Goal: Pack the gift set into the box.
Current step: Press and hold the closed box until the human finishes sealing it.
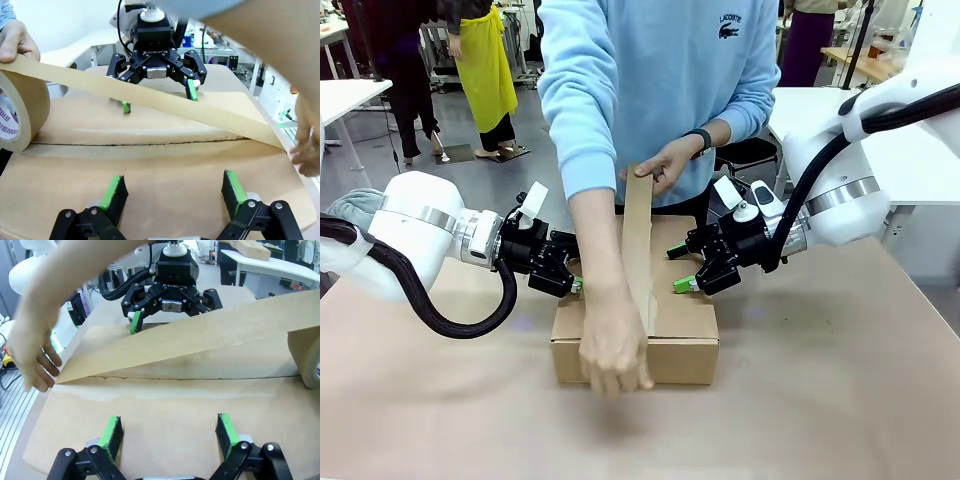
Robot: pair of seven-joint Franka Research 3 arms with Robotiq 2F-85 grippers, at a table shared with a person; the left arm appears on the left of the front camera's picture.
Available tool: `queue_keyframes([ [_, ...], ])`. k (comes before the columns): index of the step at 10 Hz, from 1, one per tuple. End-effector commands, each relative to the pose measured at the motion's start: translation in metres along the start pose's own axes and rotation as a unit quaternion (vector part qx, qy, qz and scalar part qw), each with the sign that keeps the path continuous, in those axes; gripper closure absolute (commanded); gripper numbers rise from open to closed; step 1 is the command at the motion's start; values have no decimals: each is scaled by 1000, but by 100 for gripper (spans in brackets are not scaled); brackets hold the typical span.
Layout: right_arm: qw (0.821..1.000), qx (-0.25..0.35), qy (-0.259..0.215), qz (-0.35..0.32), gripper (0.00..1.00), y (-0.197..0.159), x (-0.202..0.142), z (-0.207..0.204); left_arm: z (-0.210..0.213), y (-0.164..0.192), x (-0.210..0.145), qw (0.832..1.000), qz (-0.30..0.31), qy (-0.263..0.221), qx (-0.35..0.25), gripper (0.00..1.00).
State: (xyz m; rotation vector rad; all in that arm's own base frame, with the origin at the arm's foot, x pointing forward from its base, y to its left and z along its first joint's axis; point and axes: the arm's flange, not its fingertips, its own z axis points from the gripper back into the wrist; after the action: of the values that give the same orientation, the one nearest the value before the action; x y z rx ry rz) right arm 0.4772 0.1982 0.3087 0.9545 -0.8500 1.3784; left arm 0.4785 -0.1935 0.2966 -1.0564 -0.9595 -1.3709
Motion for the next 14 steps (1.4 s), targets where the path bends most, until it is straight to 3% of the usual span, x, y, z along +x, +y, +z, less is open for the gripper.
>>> queue_keyframes([
  [1, 1000, 0, 1, 9, 0, 1, 0, -1, 0, -2, -3, 1000, 5, -1, -1, 0],
  [14, 1000, 0, 1, 9, 0, 1, 0, -1, 0, -2, -3, 1000, 5, -1, -1, 0],
])
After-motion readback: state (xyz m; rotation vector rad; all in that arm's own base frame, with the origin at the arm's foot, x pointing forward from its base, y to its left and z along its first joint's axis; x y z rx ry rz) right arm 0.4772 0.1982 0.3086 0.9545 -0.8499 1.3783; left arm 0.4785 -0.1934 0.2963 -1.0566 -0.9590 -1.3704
